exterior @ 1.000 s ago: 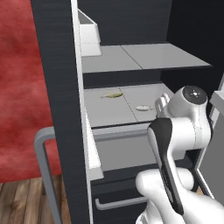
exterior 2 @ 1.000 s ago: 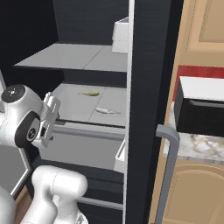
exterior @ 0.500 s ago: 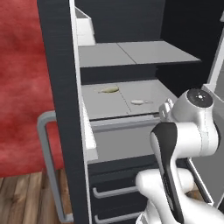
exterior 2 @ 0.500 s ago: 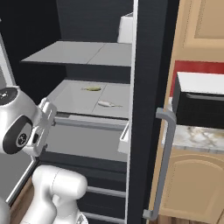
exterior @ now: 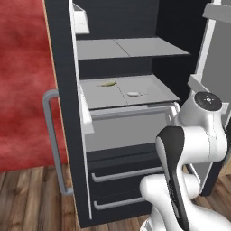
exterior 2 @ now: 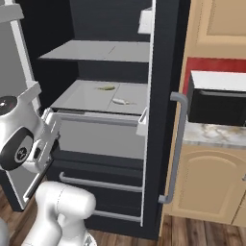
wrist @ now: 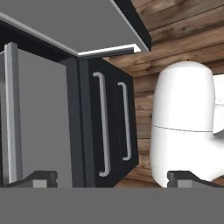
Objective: Place the fish on the counter behind the older fish on the same shelf of the fridge to maintain FIFO order. Close the fridge door when finished.
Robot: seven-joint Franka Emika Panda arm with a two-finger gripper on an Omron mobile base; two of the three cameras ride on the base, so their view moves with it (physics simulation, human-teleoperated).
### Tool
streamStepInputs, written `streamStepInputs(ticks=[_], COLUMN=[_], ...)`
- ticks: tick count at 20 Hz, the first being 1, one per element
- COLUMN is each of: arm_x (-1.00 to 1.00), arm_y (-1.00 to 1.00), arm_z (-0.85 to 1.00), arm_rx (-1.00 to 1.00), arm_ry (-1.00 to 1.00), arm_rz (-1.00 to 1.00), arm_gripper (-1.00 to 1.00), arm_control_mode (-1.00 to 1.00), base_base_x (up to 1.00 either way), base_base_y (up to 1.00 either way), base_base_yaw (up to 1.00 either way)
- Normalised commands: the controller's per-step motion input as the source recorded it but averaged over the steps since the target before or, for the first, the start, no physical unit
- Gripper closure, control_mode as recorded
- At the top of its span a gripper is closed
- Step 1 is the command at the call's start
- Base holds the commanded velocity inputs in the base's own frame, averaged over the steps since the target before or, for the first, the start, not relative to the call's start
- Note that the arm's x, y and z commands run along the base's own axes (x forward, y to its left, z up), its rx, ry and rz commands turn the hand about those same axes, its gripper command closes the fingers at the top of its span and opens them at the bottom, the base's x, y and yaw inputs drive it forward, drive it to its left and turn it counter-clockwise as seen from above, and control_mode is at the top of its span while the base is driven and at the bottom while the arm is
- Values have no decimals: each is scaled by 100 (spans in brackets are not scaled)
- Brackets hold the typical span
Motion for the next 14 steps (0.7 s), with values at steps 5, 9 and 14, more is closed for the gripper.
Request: streamStepInputs(ticks=[5,9,14], arm_x=[0,0,0], arm_y=[0,0,0], arm_z=[0,0,0], arm_rx=[0,0,0], arm_ry=[0,0,0], arm_rz=[0,0,0], arm_gripper=[-100,-100,-100], arm_control_mode=[100,100,100], base_base_x=[-19,0,0], base_base_y=[0,0,0], base_base_yaw=[0,0,0])
